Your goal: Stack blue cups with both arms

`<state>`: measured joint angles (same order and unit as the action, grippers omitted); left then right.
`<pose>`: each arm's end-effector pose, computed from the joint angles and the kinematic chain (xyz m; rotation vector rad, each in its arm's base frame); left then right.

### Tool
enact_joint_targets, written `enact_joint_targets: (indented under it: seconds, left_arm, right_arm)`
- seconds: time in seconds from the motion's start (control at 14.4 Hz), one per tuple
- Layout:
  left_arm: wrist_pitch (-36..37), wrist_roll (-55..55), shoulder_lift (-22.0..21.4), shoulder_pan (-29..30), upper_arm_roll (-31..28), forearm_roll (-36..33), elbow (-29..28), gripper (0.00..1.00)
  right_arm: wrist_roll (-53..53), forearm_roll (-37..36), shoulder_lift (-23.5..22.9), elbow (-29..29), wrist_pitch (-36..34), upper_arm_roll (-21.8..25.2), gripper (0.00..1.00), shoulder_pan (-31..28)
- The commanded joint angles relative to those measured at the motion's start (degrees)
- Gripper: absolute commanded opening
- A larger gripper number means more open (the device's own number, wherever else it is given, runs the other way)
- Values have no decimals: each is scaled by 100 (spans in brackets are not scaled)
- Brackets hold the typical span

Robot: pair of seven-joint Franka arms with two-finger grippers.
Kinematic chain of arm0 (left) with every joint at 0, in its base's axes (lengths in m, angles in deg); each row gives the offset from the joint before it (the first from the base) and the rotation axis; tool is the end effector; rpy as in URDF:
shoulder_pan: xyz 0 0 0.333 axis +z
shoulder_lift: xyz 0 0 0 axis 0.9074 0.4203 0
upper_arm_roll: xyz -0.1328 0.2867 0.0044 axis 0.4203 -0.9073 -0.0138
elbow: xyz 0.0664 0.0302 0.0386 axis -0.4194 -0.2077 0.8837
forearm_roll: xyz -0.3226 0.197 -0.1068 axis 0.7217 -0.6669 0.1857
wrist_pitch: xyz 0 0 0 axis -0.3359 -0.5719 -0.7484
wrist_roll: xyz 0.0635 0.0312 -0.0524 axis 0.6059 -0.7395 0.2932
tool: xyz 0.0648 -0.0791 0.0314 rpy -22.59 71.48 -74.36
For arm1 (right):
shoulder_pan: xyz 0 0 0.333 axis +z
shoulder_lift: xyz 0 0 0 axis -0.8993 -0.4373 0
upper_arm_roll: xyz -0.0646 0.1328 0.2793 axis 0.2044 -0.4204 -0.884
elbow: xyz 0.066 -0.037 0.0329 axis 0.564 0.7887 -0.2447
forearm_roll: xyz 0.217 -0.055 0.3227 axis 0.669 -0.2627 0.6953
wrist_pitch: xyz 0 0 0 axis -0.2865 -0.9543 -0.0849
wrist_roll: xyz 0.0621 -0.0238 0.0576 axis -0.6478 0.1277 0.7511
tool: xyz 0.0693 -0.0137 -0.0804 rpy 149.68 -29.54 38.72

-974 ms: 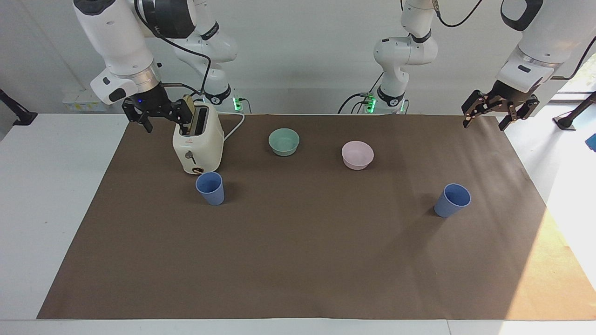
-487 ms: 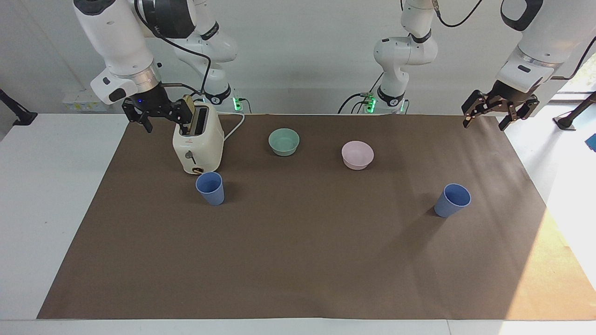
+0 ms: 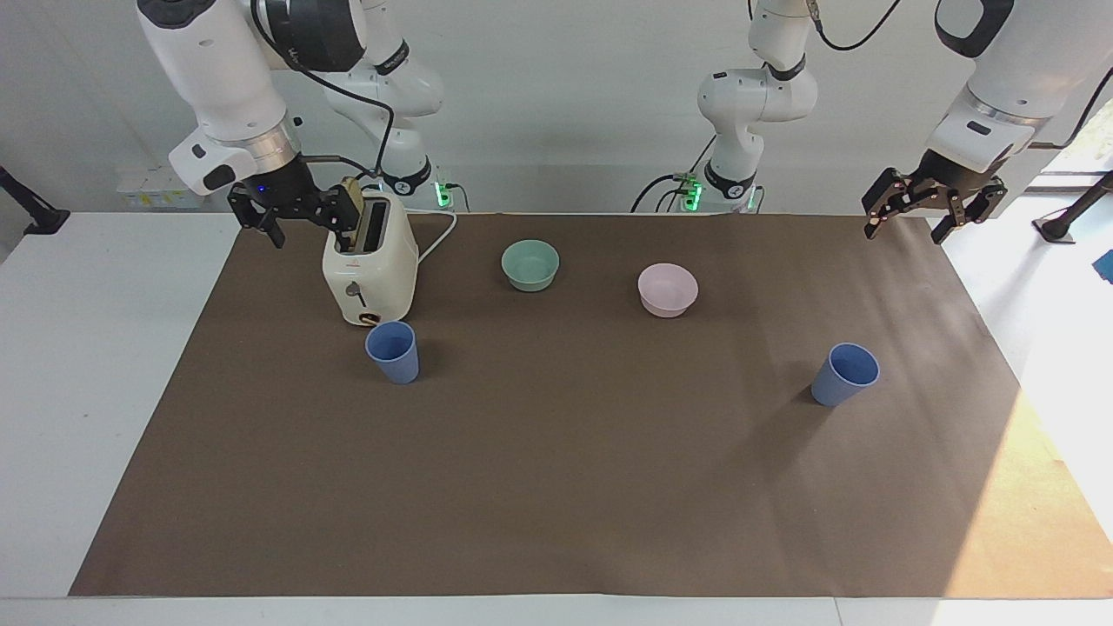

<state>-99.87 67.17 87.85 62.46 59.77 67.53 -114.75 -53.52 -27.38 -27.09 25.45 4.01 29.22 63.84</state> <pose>0.5474 -0.0053 0.6402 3.1120 -0.2366 0.0450 0.5494 0.0191 0.6011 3.1254 -0.0628 -0.0606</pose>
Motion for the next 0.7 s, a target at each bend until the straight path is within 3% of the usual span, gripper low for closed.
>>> enact_joint_targets:
  seconds: [0.0, 0.28, 0.63]
  left_arm:
    - [-150, 3, -110, -22, -21, -60, -111, 100]
    - [-387, 64, -75, -13, -47, -60, -173, 100]
    - [-1221, 652, -40, 347, -56, -16, -770, 100]
  right_arm:
    - [-93, 95, -16, -37, -14, 15, 100, -13]
    - [-93, 95, -16, -37, -14, 15, 100, -13]
    - [-93, 95, -16, -37, -23, 15, 100, -13]
